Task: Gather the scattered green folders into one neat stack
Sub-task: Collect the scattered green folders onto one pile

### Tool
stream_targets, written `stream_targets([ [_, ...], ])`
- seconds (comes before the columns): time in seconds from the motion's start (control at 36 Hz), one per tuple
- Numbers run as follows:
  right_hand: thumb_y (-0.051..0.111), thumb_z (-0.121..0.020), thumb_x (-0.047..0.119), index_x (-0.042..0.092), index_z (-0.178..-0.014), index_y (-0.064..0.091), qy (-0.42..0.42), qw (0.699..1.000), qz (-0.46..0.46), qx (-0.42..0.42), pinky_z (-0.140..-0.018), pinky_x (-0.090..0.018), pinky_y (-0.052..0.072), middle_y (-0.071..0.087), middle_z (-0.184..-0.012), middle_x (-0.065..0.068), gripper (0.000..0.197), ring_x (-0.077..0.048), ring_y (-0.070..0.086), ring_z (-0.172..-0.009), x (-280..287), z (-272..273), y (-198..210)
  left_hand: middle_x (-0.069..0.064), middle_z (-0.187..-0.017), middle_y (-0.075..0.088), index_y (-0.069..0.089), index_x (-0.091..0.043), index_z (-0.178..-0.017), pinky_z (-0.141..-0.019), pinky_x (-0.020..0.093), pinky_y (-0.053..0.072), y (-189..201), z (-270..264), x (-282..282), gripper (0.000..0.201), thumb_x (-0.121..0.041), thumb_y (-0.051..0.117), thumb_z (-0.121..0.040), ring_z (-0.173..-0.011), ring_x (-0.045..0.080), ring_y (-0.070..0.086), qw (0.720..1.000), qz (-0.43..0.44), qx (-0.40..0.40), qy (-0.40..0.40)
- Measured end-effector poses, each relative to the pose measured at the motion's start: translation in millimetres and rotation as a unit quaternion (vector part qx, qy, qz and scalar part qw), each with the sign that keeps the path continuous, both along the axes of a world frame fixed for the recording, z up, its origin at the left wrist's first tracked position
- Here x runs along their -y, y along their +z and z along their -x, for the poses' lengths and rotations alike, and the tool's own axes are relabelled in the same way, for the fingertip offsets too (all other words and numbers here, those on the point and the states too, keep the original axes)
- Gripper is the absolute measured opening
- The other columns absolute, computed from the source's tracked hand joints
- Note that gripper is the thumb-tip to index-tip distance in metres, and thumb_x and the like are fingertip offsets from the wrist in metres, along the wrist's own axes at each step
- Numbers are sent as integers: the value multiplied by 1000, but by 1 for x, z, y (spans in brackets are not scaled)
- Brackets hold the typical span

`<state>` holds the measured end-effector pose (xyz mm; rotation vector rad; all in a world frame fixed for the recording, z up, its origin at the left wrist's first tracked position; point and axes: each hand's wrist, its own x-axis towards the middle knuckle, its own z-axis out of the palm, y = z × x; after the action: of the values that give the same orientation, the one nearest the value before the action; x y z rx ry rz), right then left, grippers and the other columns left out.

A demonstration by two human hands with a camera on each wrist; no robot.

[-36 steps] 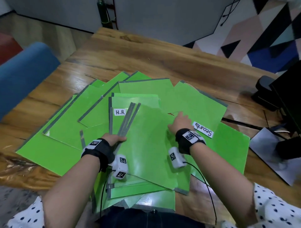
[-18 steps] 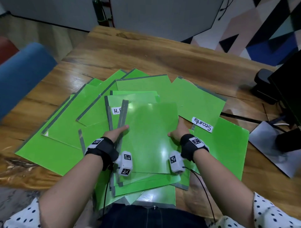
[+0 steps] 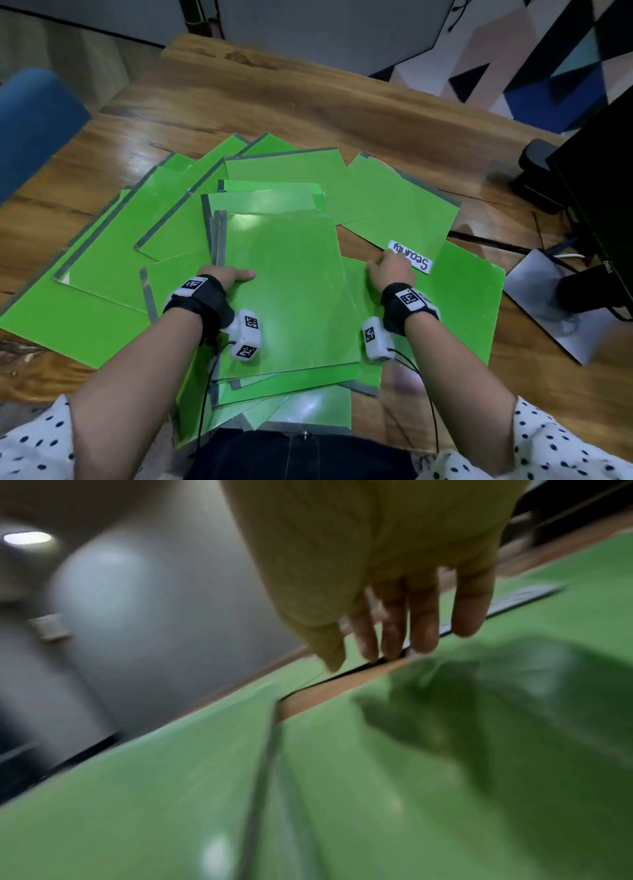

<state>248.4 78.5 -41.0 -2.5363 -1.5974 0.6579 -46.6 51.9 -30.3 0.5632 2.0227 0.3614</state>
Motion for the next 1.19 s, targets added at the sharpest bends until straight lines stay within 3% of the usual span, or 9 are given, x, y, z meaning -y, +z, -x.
stream_targets([
  [0.19, 65, -86, 29, 0, -142, 25, -347, 932, 0, -108, -109, -43, 29, 26, -148, -24, 74, -36, 28, -136, -19, -62, 0, 20, -114, 58, 41, 5, -133, -95, 43, 48, -6, 7, -1, 93, -37, 85, -63, -104, 33, 56, 999, 6, -8, -30],
  [0.33, 70, -81, 35, 3, -134, 42, -366, 901, 27, -233, -86, -26, 44, 54, -125, -13, 67, -27, 58, -109, -25, -73, 1, 20, -117, 58, 41, 6, -133, -96, 44, 48, -6, 9, -2, 95, -39, 85, -61, -107, 34, 56, 999, 14, -14, -44],
  [0.42, 75, -67, 41, 13, -113, 65, -367, 879, 24, -305, -88, -34, 52, 69, -100, -6, 56, -25, 67, -89, -30, -83, -15, 20, -115, 58, 42, 6, -132, -96, 44, 48, -8, 9, -4, 94, -39, 85, -62, -107, 34, 56, 999, 16, -12, -45],
  [0.53, 70, -83, 31, 8, -129, 54, -397, 861, -28, -315, -90, -25, 46, 58, -129, -9, 54, -22, 59, -108, -32, -71, 13, 20, -118, 57, 41, 6, -132, -97, 44, 47, -11, 9, -6, 92, -37, 85, -63, -110, 35, 55, 999, 18, -14, -47],
  [0.61, 58, -93, 14, 0, -141, 37, -371, 862, -184, -291, -92, -19, 38, 47, -140, -13, 54, -24, 48, -125, -36, -67, 35, 21, -119, 57, 41, 6, -132, -98, 45, 47, -11, 9, -7, 93, -38, 85, -62, -110, 35, 55, 998, 21, -19, -50],
  [0.72, 46, -97, 9, 5, -101, 45, -289, 859, -355, -231, -73, -20, 41, 52, -97, -12, 6, -22, 51, -86, -41, -59, 76, 21, -121, 56, 41, 6, -132, -98, 46, 46, -12, 10, -7, 95, -39, 85, -61, -111, 36, 54, 998, 21, -21, -56],
  [0.92, 31, -98, 12, 0, -104, 45, -163, 808, -553, -122, -59, -19, 31, 64, -90, -19, 20, -21, 59, -74, -48, -54, 157, 23, -123, 57, 42, 8, -131, -98, 45, 47, -11, 9, -6, 94, -37, 86, -61, -112, 36, 55, 997, 15, -34, -66],
  [1.08, 34, -97, 7, -6, -122, 47, -157, 787, -583, -126, -57, -18, 24, 65, -93, -17, 31, -21, 59, -78, -44, -47, 182, 23, -124, 56, 42, 9, -131, -98, 45, 47, -9, 8, -4, 95, -37, 86, -61, -112, 37, 54, 998, 11, -28, -60],
  [1.19, 34, -99, 5, -9, -114, 47, -61, 807, -568, -151, -47, -5, 28, 50, -73, -2, 25, -13, 44, -55, -24, -27, 160, 23, -123, 56, 42, 9, -131, -97, 44, 47, -10, 8, -2, 93, -36, 85, -63, -110, 36, 55, 998, 6, -26, -55],
])
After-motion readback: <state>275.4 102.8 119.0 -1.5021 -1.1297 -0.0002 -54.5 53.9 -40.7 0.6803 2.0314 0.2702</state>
